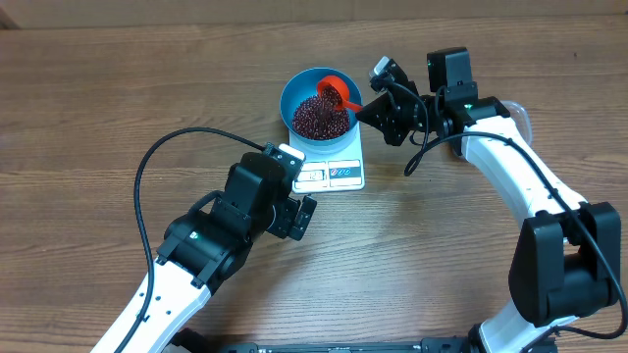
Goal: Scoop item into bowl and weigh 150g on scale
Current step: 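Lift the filled red cup and carry it over the blue bowl, then tilt the red cup over the blue bowl to pour beans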
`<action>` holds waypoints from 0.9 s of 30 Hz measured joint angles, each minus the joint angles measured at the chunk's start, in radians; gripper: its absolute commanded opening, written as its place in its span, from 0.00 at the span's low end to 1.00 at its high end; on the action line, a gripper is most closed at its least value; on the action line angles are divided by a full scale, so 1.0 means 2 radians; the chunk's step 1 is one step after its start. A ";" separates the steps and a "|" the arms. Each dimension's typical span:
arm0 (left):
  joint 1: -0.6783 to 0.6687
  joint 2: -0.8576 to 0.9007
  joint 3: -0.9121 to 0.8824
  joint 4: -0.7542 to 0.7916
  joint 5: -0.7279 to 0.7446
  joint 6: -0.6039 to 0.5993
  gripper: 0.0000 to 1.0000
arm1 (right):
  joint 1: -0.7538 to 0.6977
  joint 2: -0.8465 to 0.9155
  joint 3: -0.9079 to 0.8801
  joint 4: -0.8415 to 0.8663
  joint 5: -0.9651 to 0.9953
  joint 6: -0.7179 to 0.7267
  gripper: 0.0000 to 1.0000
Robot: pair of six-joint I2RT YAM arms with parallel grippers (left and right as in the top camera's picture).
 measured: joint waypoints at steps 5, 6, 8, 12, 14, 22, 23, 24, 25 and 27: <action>0.000 0.000 0.000 0.000 0.000 0.000 1.00 | 0.000 0.000 0.000 0.000 0.008 -0.006 0.04; 0.000 0.000 0.000 0.000 0.000 0.000 1.00 | 0.000 0.000 0.000 0.000 0.008 -0.007 0.04; 0.000 0.000 0.000 0.000 0.000 0.000 1.00 | 0.000 0.000 0.000 0.000 0.010 -0.008 0.04; 0.000 0.000 0.000 0.000 0.000 0.000 1.00 | 0.000 0.000 0.000 0.000 0.010 -0.010 0.04; 0.000 0.000 0.000 0.000 0.000 0.000 0.99 | 0.000 0.000 0.000 0.000 0.011 -0.010 0.04; 0.000 0.000 0.000 0.000 0.000 0.000 1.00 | 0.000 0.000 0.000 0.000 0.011 -0.010 0.04; 0.000 0.000 0.000 0.000 0.000 0.000 1.00 | 0.000 0.000 0.000 0.000 0.011 -0.011 0.04; 0.000 0.000 0.000 0.000 0.000 0.000 0.99 | 0.000 0.000 0.000 0.000 0.011 -0.011 0.04; 0.000 0.000 0.000 0.000 0.000 0.000 0.99 | 0.000 0.000 0.000 0.000 0.011 -0.011 0.04; 0.000 0.000 0.000 0.000 0.000 0.000 1.00 | 0.000 0.000 0.000 0.000 0.011 -0.011 0.04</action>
